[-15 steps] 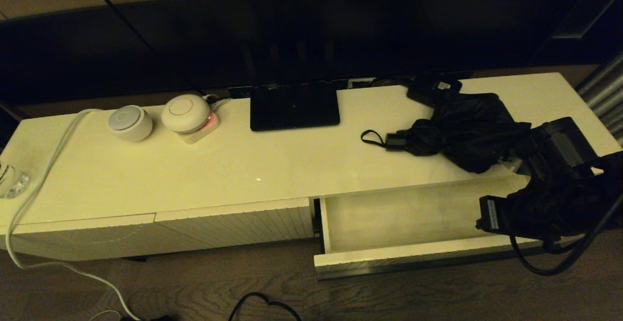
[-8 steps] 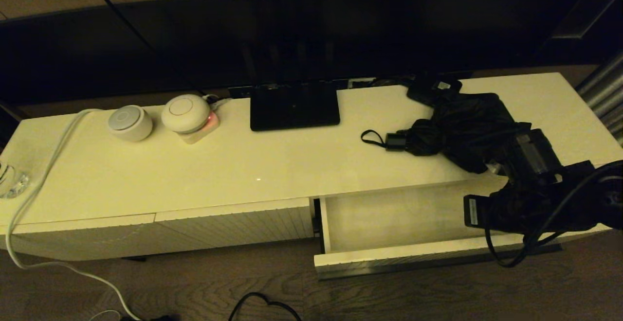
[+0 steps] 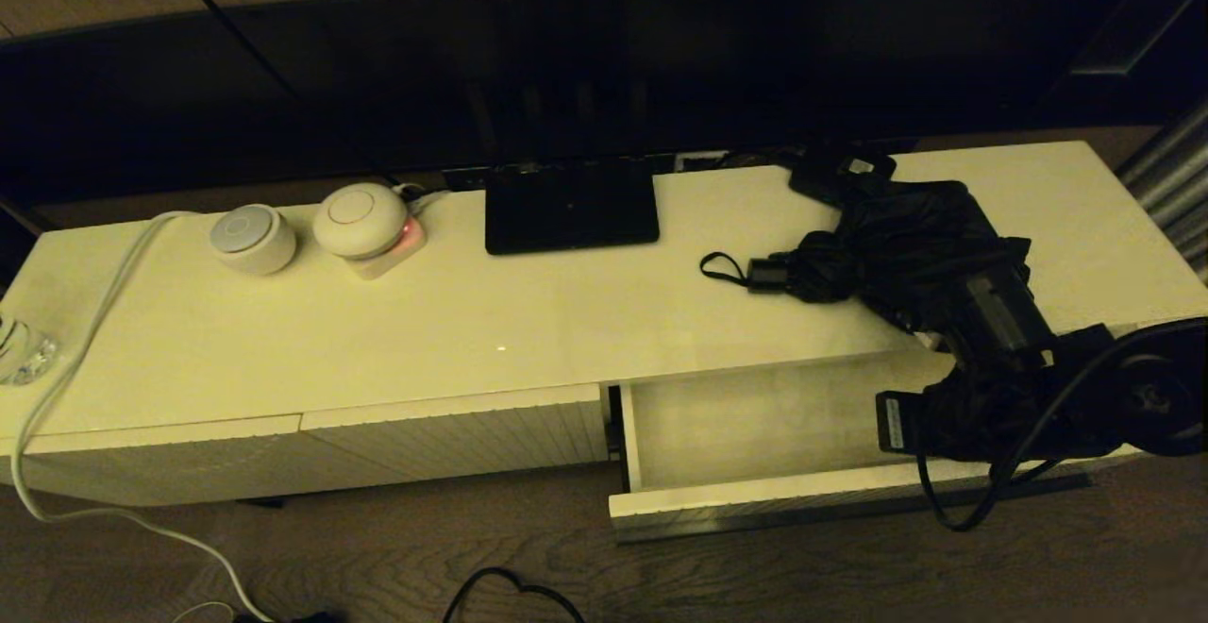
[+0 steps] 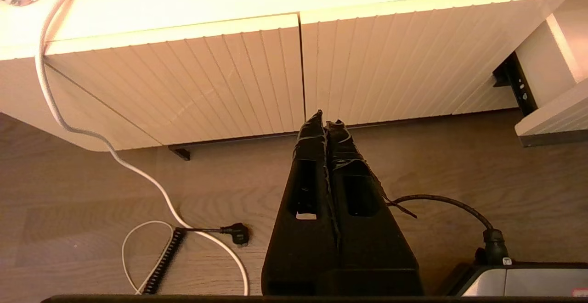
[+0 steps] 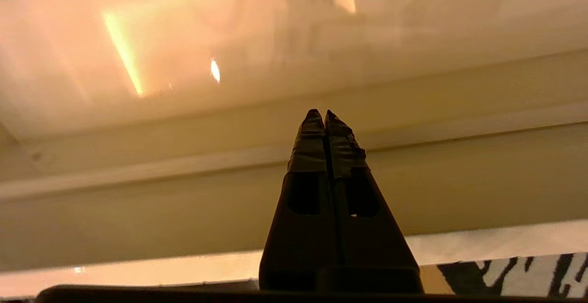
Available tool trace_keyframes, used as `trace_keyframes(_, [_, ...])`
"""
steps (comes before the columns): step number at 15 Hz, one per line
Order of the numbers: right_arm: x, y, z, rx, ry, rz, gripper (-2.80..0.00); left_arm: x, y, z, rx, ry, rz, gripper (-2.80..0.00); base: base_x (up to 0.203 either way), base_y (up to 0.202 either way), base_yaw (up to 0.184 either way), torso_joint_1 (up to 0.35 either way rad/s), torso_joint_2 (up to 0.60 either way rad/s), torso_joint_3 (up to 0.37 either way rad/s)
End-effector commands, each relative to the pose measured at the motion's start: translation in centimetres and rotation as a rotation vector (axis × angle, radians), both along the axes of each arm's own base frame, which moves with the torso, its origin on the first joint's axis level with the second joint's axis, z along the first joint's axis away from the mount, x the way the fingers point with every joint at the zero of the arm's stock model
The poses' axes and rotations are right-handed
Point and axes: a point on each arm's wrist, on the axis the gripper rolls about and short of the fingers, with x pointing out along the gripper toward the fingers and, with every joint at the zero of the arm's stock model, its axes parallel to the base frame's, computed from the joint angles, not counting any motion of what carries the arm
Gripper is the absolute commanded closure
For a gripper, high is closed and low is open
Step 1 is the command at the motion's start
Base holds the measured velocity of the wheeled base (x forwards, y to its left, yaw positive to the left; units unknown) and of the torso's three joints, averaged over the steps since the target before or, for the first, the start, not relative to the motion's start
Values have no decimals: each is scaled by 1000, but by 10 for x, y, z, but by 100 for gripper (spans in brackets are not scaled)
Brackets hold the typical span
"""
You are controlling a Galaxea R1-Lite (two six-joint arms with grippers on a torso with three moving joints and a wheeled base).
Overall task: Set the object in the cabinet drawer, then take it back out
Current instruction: Open the drawer
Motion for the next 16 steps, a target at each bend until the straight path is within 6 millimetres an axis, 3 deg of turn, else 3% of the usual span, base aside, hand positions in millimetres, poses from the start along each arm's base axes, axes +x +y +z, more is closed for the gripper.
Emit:
trace_keyframes(1, [-3, 2, -3, -2, 18, 14, 0, 0, 0, -1, 0, 3, 1, 0, 0, 0, 0, 0, 0, 0])
trace_keyframes(11, [-22, -5, -31, -129, 316, 85, 0, 0, 0, -1, 0, 3, 1, 0, 0, 0, 0, 0, 0, 0])
trace_keyframes(16, [-31, -2, -60, -164, 459, 115, 0, 0, 0, -1, 0, 3, 1, 0, 0, 0, 0, 0, 0, 0])
